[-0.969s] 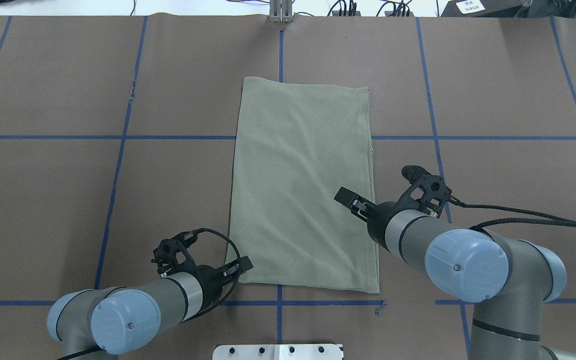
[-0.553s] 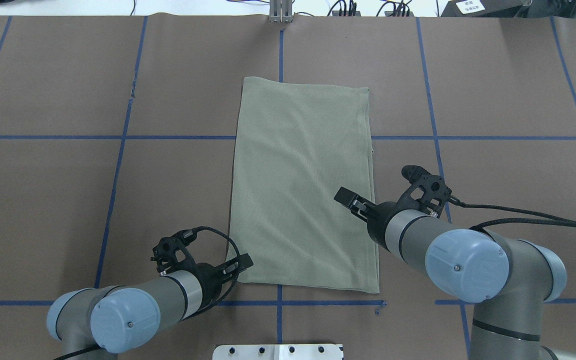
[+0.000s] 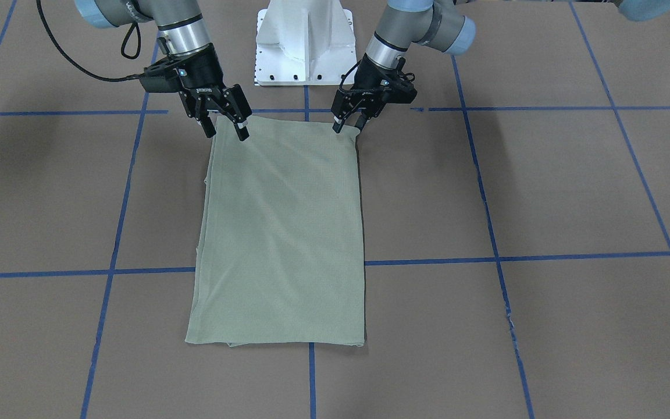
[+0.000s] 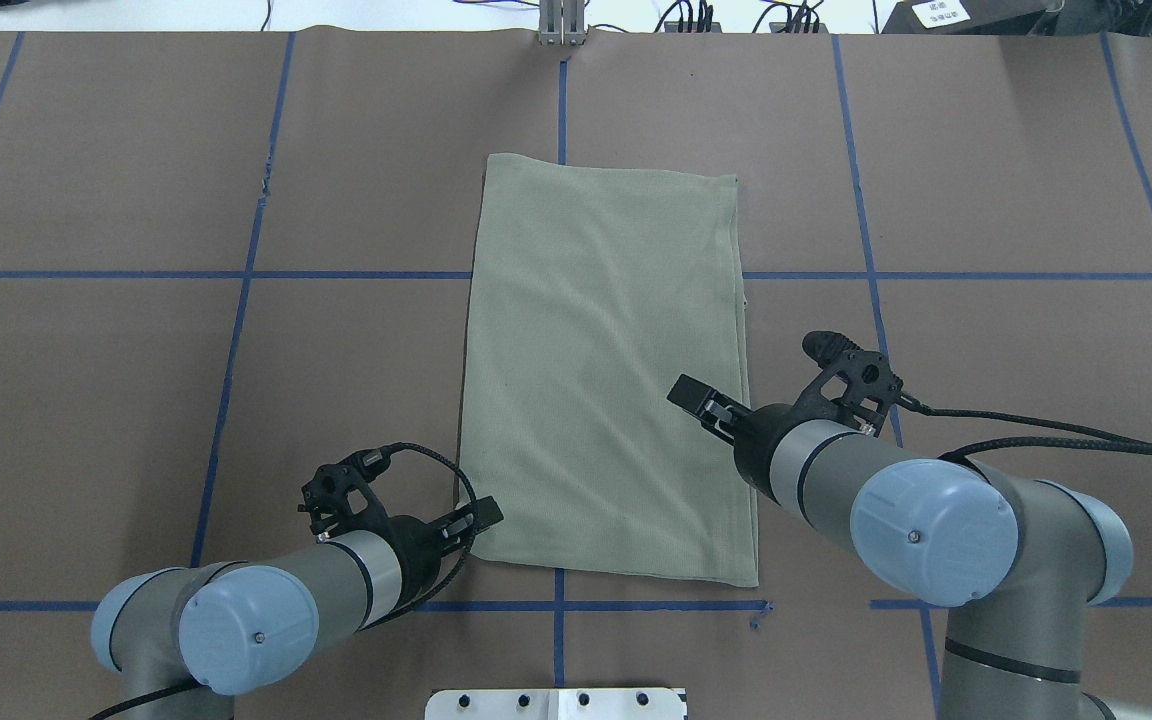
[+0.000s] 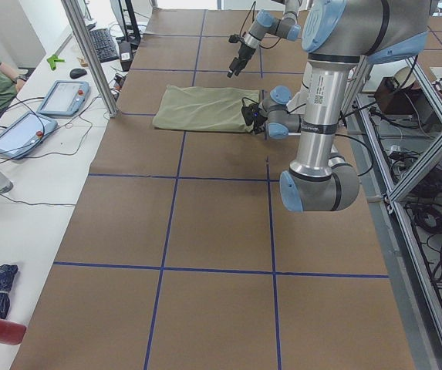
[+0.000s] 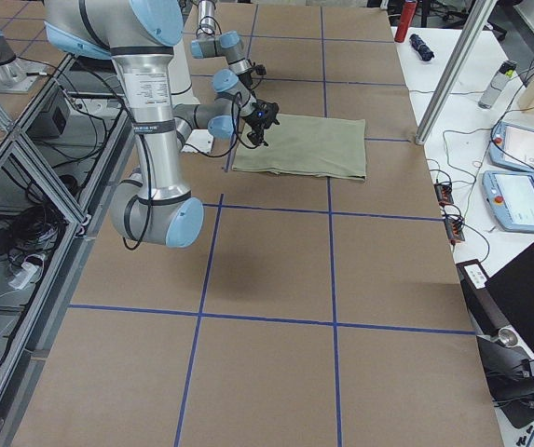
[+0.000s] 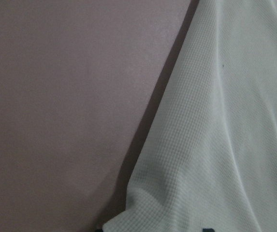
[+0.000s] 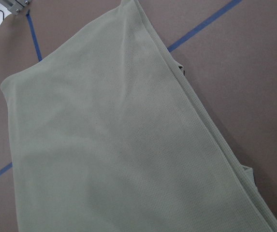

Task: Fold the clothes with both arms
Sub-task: 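Lower both grippers and close them on the near corners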

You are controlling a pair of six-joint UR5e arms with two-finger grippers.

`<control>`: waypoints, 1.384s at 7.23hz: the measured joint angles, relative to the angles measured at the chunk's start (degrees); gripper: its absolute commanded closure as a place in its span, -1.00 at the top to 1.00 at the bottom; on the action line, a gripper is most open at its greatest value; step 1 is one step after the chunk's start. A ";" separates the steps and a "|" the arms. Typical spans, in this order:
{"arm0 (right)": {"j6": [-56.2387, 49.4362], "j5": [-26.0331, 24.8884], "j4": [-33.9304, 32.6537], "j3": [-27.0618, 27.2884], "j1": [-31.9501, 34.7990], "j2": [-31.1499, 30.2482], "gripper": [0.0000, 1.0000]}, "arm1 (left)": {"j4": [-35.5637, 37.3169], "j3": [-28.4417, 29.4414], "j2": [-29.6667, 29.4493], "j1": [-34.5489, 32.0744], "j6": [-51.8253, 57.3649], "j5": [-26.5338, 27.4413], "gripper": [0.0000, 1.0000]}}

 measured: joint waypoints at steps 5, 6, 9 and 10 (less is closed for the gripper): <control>0.00 0.00 0.00 -0.08 -0.03 0.07 1.00 | 0.00 -0.15 0.52 -0.24 0.99 -0.30 0.46; 0.00 0.00 0.00 -0.08 -0.03 0.07 1.00 | 0.00 -0.05 0.45 -0.08 1.04 -0.28 0.35; 0.02 0.00 0.00 -0.08 -0.03 0.07 1.00 | 0.00 0.06 0.38 0.10 0.99 -0.15 -0.54; 0.06 0.00 0.00 -0.11 -0.03 0.06 1.00 | 0.01 0.06 0.38 0.10 0.99 -0.16 -0.72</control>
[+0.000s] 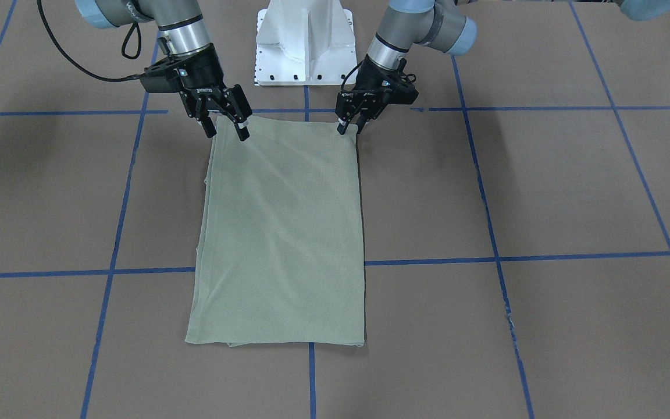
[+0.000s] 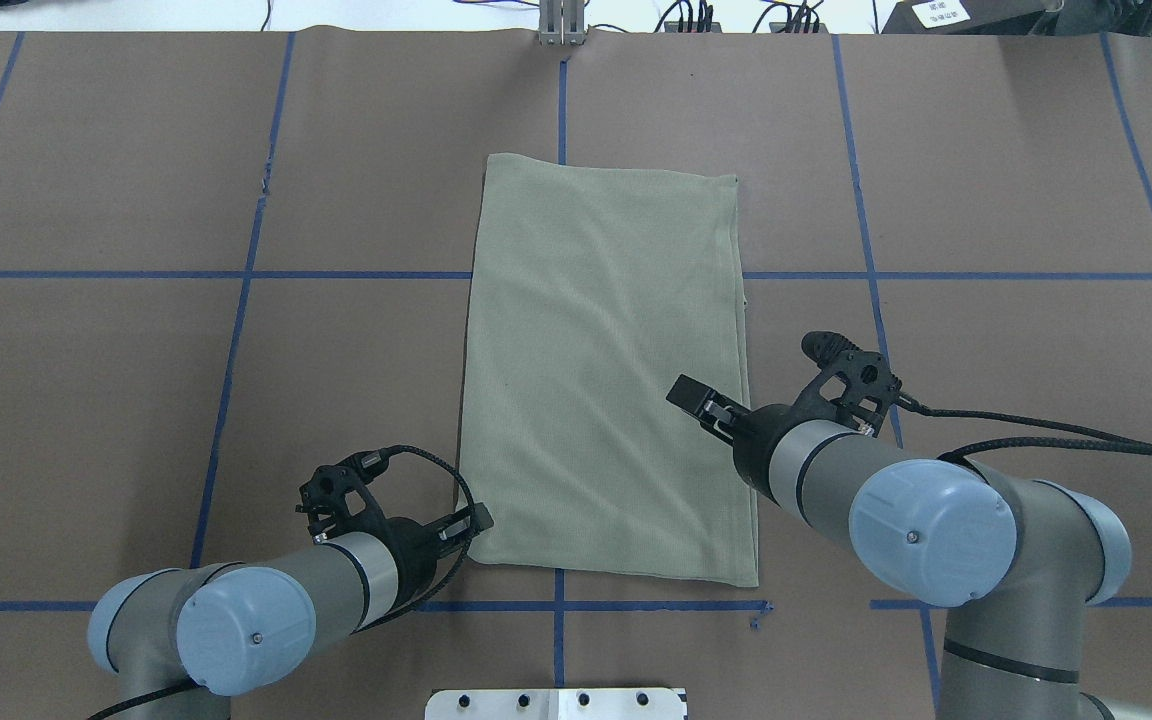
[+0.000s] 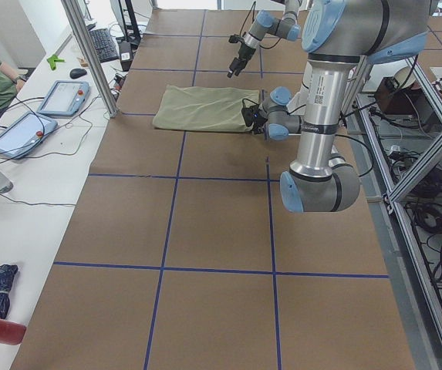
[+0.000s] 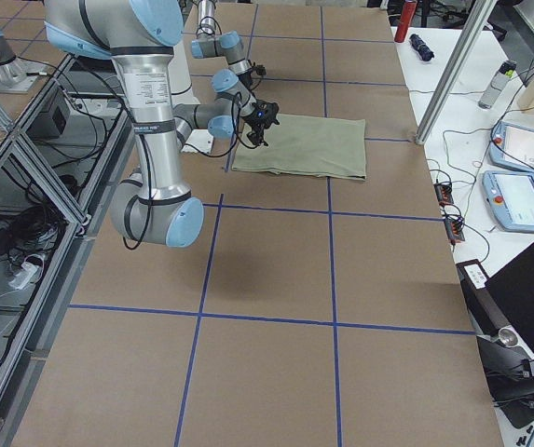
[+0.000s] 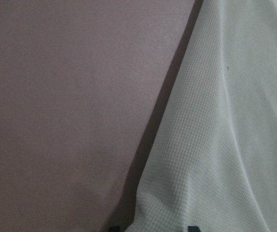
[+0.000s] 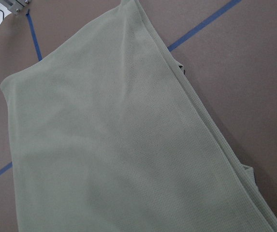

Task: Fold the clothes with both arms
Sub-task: 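Lower both grippers and close them on the near corners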

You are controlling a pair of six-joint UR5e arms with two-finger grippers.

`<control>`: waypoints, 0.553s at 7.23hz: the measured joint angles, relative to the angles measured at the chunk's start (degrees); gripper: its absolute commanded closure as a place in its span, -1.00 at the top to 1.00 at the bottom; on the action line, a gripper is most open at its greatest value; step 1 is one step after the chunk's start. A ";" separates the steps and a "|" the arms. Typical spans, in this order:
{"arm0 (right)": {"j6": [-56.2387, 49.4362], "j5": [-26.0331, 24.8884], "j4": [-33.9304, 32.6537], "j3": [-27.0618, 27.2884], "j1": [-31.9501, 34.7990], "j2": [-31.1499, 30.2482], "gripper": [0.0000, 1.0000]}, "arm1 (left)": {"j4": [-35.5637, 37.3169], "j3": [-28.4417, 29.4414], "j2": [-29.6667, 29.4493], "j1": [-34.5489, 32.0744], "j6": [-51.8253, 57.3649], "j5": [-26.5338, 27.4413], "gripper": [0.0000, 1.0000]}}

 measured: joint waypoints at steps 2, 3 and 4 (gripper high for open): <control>0.38 -0.02 -0.08 -0.28 -0.09 0.03 0.99 | 0.00 -0.08 -0.10 0.06 0.05 -0.02 -1.00; 2.09 -0.08 -0.22 -0.92 -0.45 0.17 0.98 | 0.00 -0.18 -0.13 0.07 0.07 0.00 -1.00; 5.18 -0.15 -1.26 -1.50 -1.28 0.49 0.98 | 0.00 -0.32 -0.14 0.09 0.08 0.04 -1.00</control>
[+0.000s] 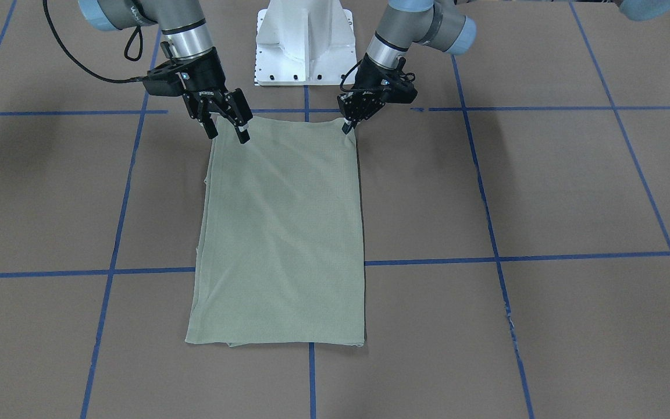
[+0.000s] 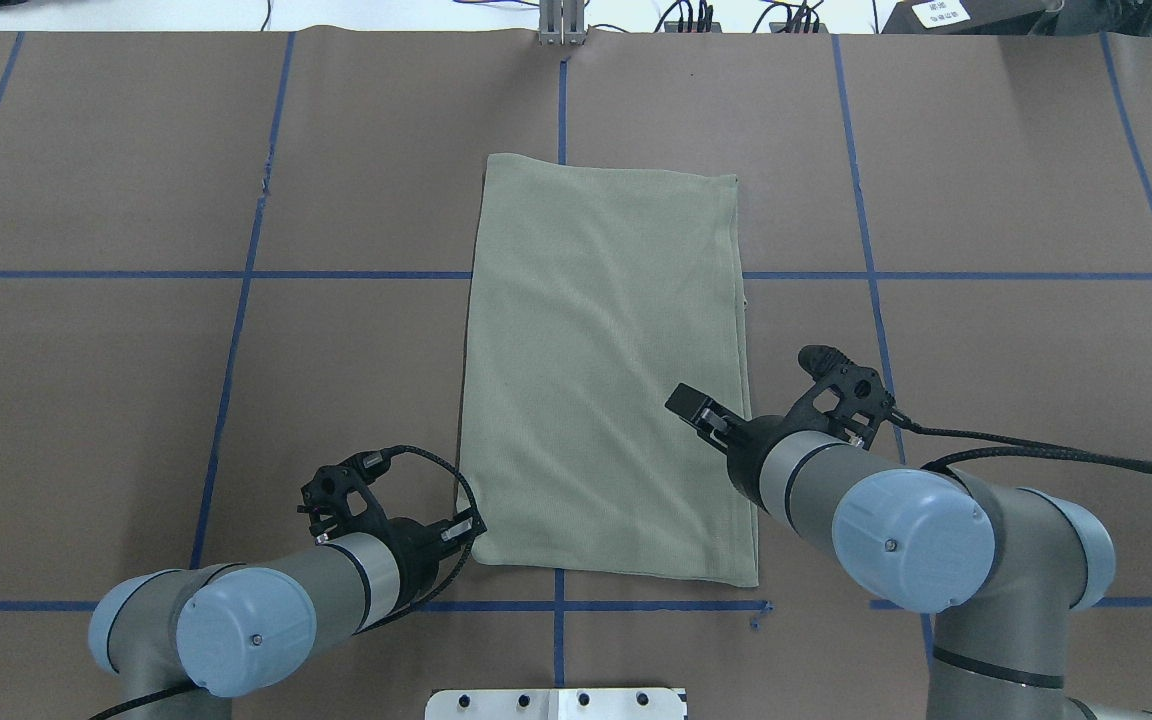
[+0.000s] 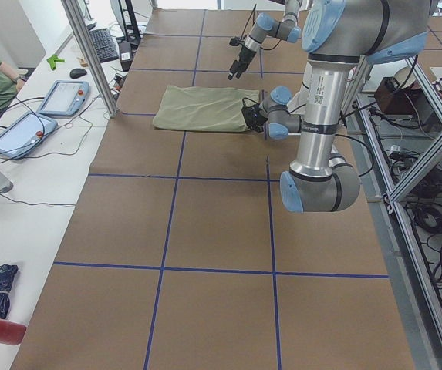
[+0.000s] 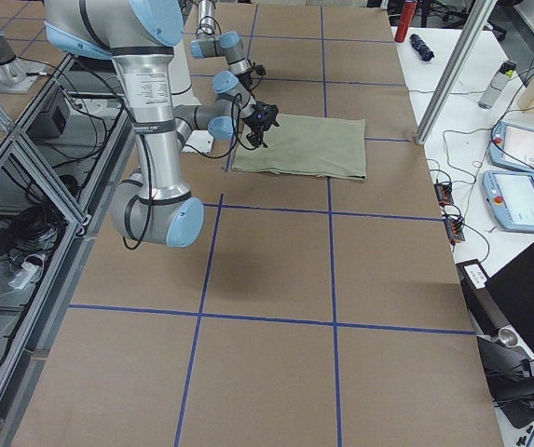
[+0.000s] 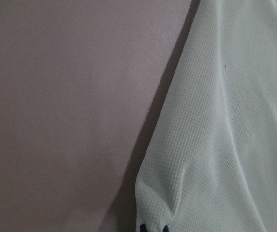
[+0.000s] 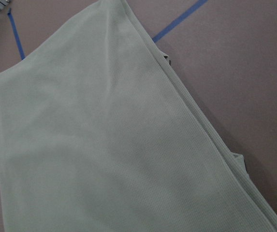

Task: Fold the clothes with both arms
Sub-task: 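Lower both grippers and close them on the near corners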

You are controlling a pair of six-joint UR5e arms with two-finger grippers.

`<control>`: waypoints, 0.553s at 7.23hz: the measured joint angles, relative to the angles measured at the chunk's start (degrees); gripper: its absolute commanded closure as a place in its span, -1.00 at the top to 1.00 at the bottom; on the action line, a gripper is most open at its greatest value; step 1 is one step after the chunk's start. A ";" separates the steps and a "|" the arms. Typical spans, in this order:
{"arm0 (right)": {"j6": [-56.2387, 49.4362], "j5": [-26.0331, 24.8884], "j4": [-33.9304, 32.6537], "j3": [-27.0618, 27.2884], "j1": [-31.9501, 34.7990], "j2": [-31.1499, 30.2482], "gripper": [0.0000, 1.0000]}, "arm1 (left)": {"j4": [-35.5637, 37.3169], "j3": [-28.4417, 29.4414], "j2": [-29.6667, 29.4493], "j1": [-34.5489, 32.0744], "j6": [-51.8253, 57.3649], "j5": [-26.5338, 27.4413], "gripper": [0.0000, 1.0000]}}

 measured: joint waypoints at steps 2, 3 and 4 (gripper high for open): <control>6.28 -0.36 -5.18 -0.83 -3.39 1.05 0.95 | 0.00 -0.23 -0.07 -0.05 0.00 0.03 -1.00; 8.69 -0.83 -6.67 -1.86 -5.29 1.74 0.94 | 0.00 -0.32 -0.08 -0.10 0.00 0.03 -1.00; 10.50 -1.64 -7.34 -2.85 -6.92 2.53 0.93 | 0.00 -0.40 -0.09 -0.17 0.00 0.03 -1.00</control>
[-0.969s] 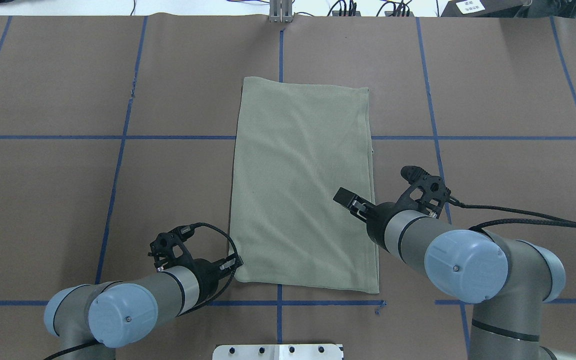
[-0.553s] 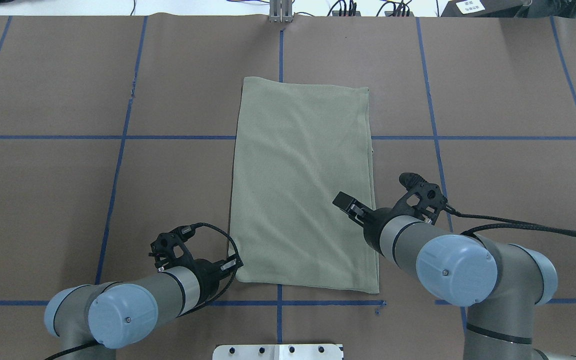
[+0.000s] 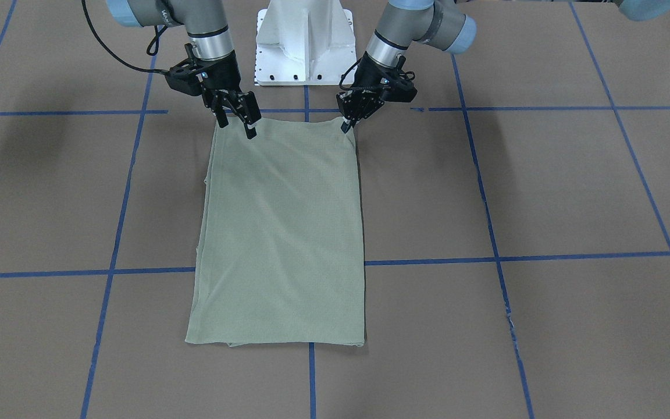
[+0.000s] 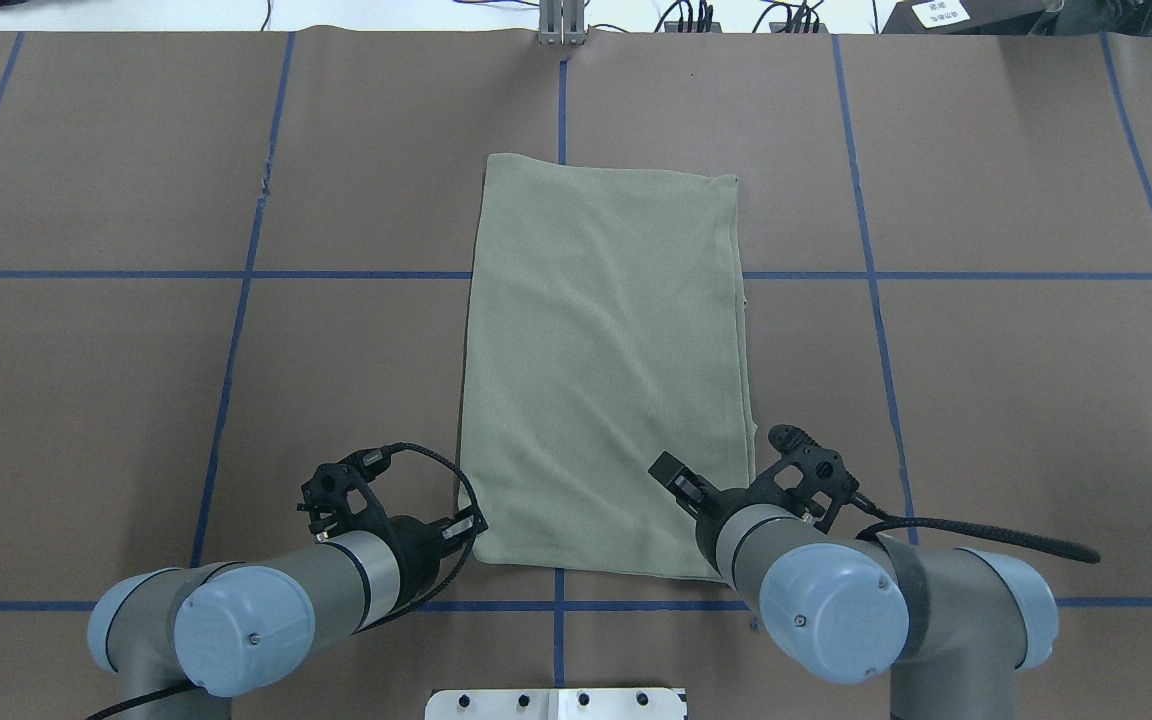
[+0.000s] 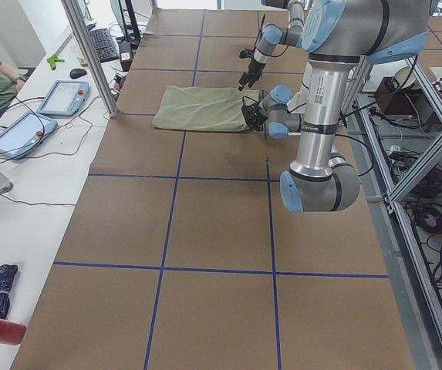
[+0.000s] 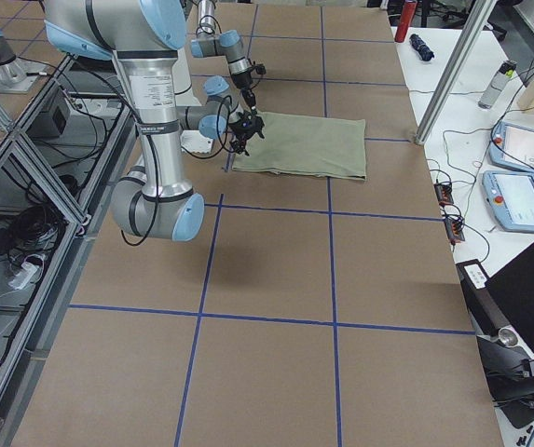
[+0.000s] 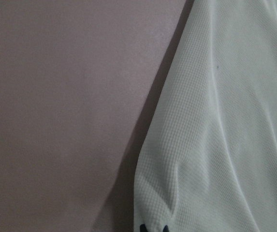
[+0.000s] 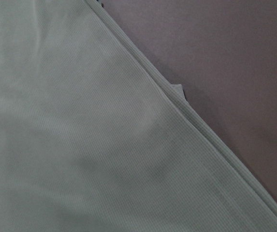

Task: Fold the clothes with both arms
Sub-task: 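Lower both grippers and close them on the near corners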

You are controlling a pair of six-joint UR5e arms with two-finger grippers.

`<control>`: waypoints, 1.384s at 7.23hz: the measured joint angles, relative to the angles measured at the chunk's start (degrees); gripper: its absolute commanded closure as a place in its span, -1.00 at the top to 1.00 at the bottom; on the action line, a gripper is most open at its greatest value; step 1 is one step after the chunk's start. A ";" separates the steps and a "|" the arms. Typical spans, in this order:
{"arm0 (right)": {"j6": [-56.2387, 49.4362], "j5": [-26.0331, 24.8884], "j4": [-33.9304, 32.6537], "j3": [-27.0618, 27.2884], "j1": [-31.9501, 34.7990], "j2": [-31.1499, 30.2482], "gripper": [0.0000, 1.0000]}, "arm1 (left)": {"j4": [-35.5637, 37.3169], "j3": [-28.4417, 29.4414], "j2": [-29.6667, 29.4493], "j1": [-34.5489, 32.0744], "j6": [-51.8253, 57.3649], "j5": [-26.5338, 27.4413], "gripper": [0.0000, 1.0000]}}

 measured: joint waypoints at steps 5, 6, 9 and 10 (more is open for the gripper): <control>1.66 -2.80 -2.45 -1.99 -3.90 0.82 0.88 | 0.00 -0.06 0.01 -0.03 0.00 0.00 -1.00; 1.66 -2.84 -2.50 -2.28 -4.08 0.90 0.83 | 0.00 -0.10 0.05 -0.05 0.00 0.00 -1.00; 1.66 -3.64 -2.48 -3.22 -4.46 1.59 0.25 | 0.00 -0.11 0.08 -0.09 0.00 0.00 -1.00; 1.66 -3.81 -2.48 -3.37 -4.49 1.75 -0.03 | 0.00 -0.11 0.08 -0.09 0.00 0.00 -1.00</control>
